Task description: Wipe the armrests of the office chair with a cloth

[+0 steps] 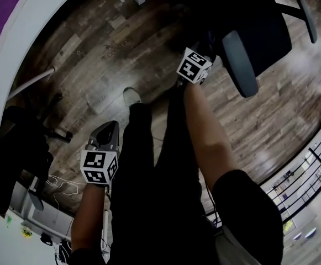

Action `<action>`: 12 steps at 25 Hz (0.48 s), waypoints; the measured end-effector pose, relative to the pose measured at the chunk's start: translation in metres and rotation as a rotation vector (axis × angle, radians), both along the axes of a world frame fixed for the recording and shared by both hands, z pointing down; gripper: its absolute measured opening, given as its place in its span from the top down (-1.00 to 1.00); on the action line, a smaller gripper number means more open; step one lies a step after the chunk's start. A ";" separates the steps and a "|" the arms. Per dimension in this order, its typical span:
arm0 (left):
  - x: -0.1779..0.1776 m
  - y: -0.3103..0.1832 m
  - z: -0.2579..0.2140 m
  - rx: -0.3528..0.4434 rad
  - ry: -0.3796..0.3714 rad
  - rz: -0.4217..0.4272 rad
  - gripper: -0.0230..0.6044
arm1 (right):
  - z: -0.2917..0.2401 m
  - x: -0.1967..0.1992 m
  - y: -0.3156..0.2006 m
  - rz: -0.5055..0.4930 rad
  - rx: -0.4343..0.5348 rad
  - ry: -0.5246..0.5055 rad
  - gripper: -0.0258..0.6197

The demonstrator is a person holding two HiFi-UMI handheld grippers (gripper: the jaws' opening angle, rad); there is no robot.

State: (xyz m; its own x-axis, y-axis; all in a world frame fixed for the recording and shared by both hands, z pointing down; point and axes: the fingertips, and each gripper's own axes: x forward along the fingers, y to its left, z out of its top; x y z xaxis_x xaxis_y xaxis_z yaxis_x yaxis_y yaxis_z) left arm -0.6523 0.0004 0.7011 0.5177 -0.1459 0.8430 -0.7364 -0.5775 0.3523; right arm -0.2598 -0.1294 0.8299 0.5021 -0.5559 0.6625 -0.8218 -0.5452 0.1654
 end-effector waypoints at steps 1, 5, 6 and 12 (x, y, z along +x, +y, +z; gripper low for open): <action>0.000 0.003 0.001 -0.005 0.001 -0.006 0.91 | 0.008 -0.003 -0.001 -0.016 -0.018 -0.001 0.71; 0.003 0.016 0.007 -0.037 0.004 -0.013 0.91 | 0.045 -0.014 0.007 -0.055 -0.089 -0.036 0.71; 0.004 0.019 0.008 -0.045 0.003 -0.015 0.91 | 0.053 -0.016 0.013 -0.049 -0.105 -0.054 0.71; 0.011 0.024 0.008 -0.049 0.013 -0.005 0.91 | 0.053 -0.009 0.054 0.045 -0.109 -0.122 0.71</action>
